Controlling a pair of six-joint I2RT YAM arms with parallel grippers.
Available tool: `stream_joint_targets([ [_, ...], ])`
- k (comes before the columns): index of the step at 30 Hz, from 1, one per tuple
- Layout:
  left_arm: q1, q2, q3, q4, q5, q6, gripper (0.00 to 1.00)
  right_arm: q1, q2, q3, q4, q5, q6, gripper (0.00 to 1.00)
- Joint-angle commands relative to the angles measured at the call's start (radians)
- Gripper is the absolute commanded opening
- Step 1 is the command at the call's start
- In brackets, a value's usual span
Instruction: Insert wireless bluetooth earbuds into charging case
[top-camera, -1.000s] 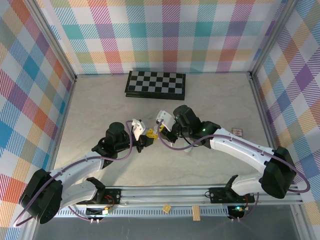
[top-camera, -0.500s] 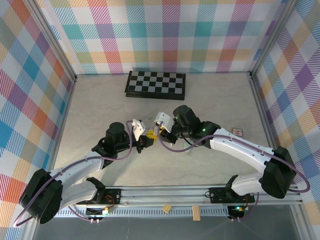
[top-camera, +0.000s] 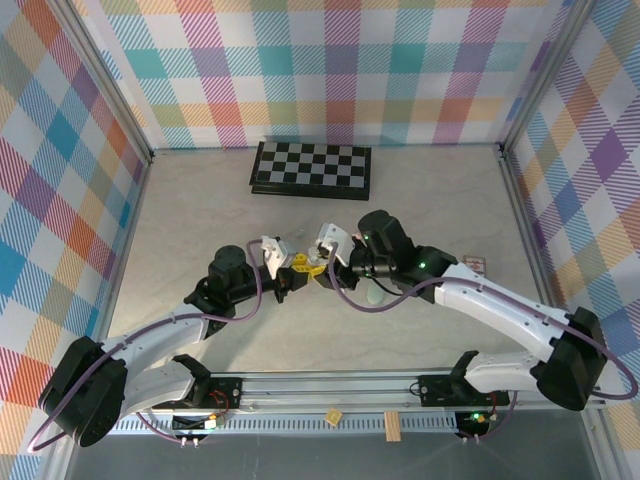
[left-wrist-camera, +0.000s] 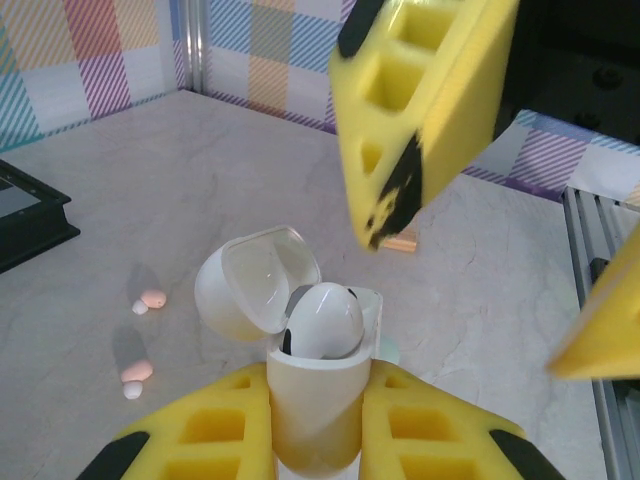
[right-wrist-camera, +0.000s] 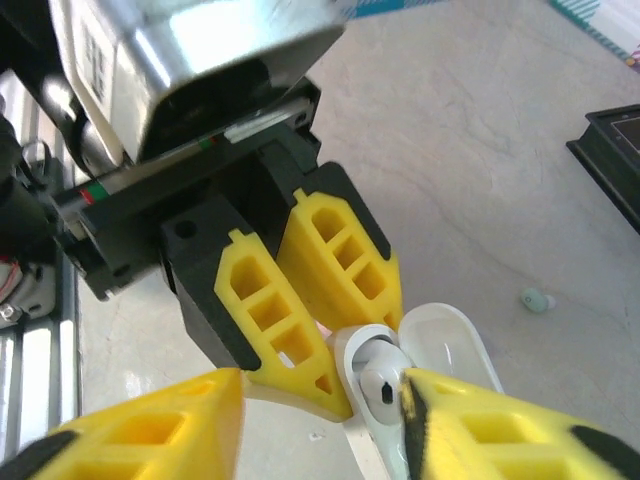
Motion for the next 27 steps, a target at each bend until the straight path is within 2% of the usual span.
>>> stream_joint_targets([
  [1,0.008,-0.005,-0.033,0.117,-0.002,-0.012,0.0,-0.055,-0.07,-0.045,0.109,-0.071,0.11,0.54],
  [5,0.008,-0.014,-0.062,0.173,-0.007,-0.015,0.0,-0.152,-0.129,-0.1,0.205,-0.121,0.283,0.65],
  [9,0.008,-0.025,-0.082,0.21,-0.009,-0.01,0.0,-0.255,-0.157,-0.137,0.231,-0.092,0.452,0.69],
  [13,0.009,-0.041,-0.111,0.262,-0.011,-0.008,0.0,-0.373,-0.116,-0.119,0.097,-0.021,0.648,0.7],
  [15,0.01,-0.053,-0.126,0.276,-0.014,-0.007,0.0,-0.431,-0.05,-0.091,0.001,-0.076,0.714,0.68],
  [18,0.01,-0.068,-0.145,0.301,-0.01,-0.001,0.0,-0.443,0.065,-0.042,-0.123,-0.123,0.745,0.68],
  [23,0.011,-0.075,-0.168,0.348,0.018,0.004,0.0,-0.441,0.225,-0.009,-0.172,-0.248,0.767,0.66],
  [27,0.012,-0.089,-0.183,0.365,0.029,0.004,0.0,-0.427,0.363,0.033,-0.237,-0.223,0.786,0.58],
])
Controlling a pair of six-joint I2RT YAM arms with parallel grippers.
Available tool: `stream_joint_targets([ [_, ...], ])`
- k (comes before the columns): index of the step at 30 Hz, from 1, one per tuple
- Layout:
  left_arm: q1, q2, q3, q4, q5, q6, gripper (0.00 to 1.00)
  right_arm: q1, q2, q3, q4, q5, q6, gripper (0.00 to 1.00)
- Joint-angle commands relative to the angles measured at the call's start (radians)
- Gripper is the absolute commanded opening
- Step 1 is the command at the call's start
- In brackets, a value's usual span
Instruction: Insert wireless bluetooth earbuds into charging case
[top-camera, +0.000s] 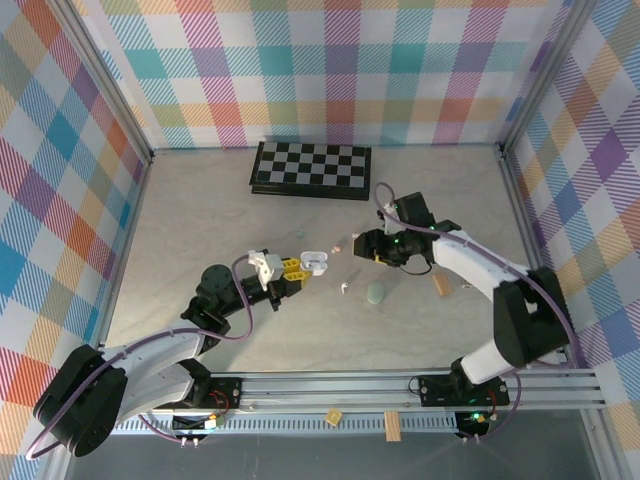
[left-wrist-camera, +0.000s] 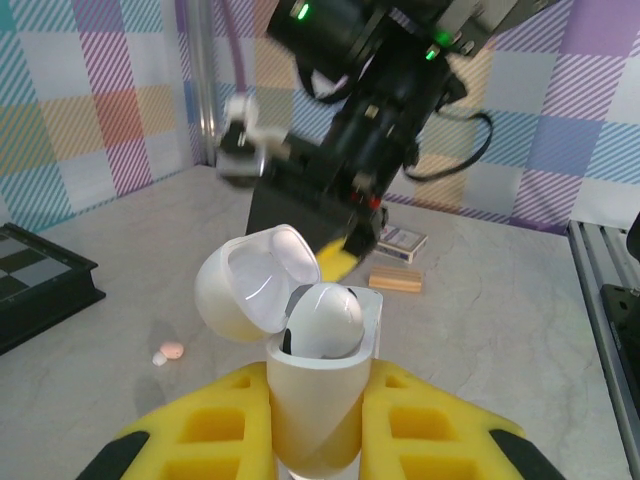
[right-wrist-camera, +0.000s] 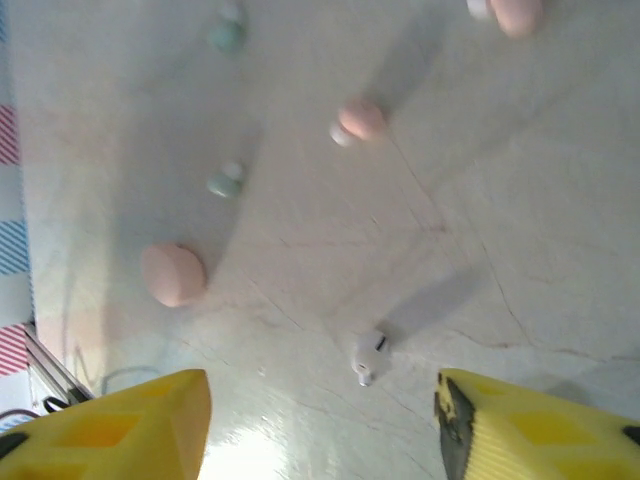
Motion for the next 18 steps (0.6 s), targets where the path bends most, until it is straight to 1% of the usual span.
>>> stream_joint_targets([
  [1,0.012,-0.032,-0.024,0.08,0.036,0.006,0.0,0.018,0.077,0.06,-0.099,-0.032,0.043,0.57],
  [6,0.013,-0.084,-0.042,0.049,0.047,0.025,0.0,0.079,0.189,0.116,-0.143,0.013,0.019,0.5],
  [11,0.013,-0.132,-0.053,0.003,0.044,0.049,0.0,0.14,0.281,0.174,-0.174,0.037,0.011,0.48],
  [15,0.015,-0.165,-0.054,-0.04,0.038,0.066,0.0,0.16,0.324,0.201,-0.189,0.05,0.012,0.4],
  [18,0.016,-0.182,-0.055,-0.063,0.036,0.074,0.0,0.168,0.342,0.218,-0.217,0.065,0.003,0.38],
])
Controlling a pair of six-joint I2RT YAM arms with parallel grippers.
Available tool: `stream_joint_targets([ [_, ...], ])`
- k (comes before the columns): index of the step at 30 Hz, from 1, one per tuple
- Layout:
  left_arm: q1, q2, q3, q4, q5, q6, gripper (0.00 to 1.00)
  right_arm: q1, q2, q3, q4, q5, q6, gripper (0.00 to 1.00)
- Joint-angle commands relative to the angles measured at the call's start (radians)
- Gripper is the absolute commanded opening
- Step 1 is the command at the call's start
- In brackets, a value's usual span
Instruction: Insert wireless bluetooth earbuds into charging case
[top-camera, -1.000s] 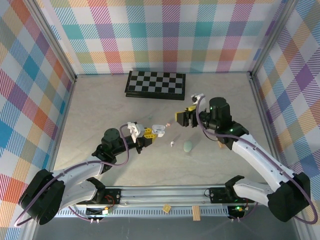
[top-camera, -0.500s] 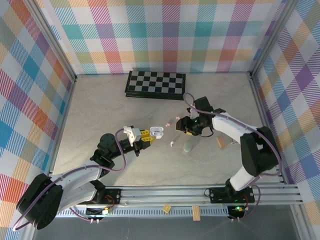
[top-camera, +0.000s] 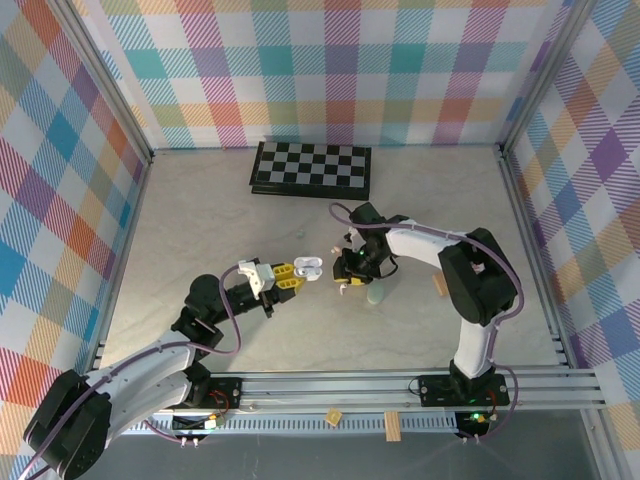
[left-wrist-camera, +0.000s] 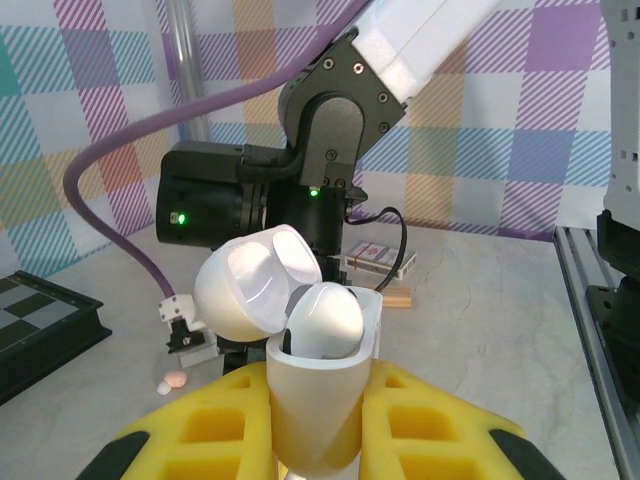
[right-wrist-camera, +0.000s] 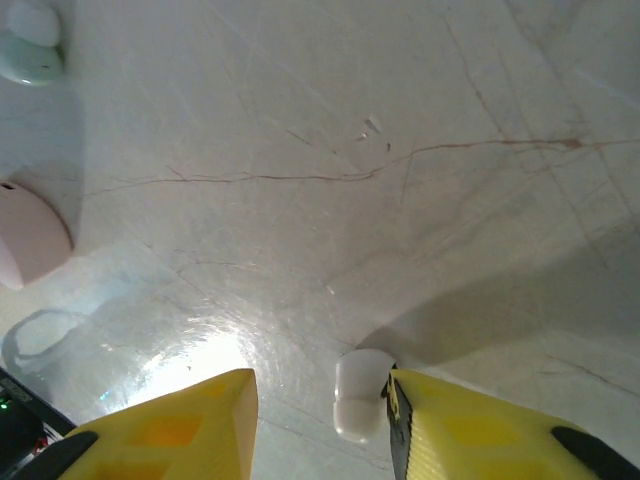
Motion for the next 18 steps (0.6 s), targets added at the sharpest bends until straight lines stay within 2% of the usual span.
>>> stream_joint_targets([
  [1,0.011,-0.029,-0.008,-0.023,0.015,0.035,0.0,0.007,0.021,0.034,-0.066,0.027,-0.023,0.38],
  [18,0.015,-0.051,-0.03,-0.035,0.006,0.044,0.0,0.034,0.097,0.083,-0.141,0.062,-0.048,0.34],
])
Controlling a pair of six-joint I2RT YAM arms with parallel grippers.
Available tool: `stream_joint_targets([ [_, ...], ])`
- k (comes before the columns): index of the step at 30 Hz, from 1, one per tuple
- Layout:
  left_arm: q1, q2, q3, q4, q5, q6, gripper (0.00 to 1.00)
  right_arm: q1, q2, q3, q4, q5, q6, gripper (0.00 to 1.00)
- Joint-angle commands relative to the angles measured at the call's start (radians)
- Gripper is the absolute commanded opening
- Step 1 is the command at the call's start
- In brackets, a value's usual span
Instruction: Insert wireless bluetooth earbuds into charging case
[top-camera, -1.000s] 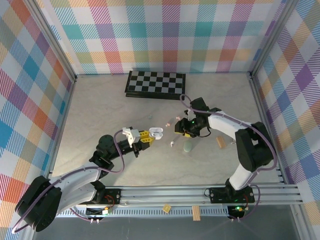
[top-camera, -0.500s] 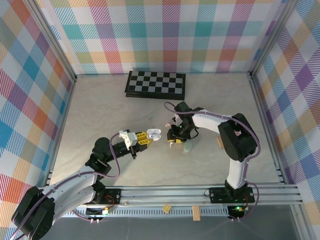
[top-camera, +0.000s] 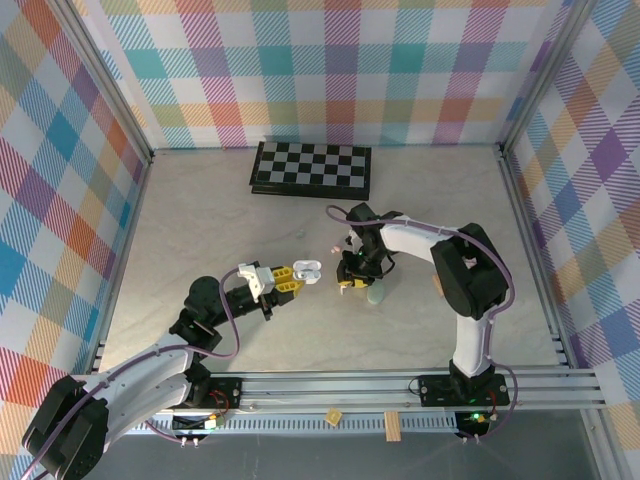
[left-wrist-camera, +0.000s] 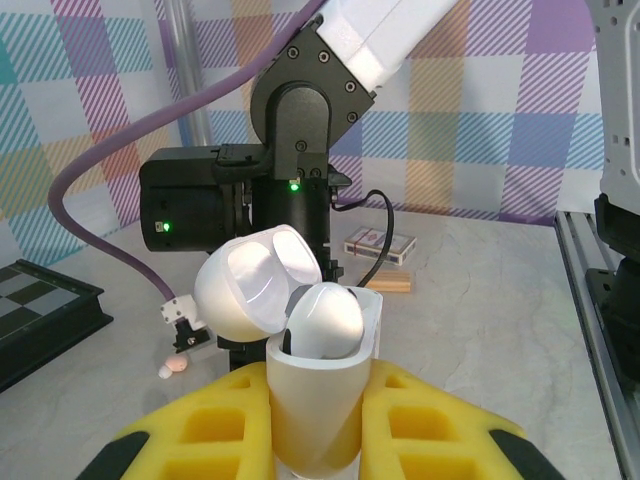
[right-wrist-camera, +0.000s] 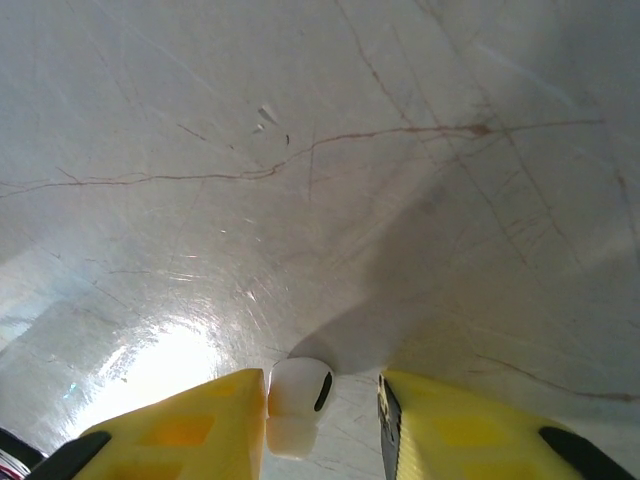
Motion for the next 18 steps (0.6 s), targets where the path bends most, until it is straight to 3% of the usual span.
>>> stream_joint_targets([
  [1,0.014,-0.017,-0.014,0.01,0.01,0.021,0.0,0.021,0.041,0.019,-0.029,0.009,-0.025,0.34],
  [9,0.016,-0.019,-0.017,0.008,0.008,0.022,0.0,0.032,0.066,0.033,-0.062,0.06,-0.035,0.25],
  [18,0.017,-0.007,-0.014,0.011,0.002,0.025,0.0,0.031,-0.012,0.015,-0.026,0.082,-0.014,0.22],
])
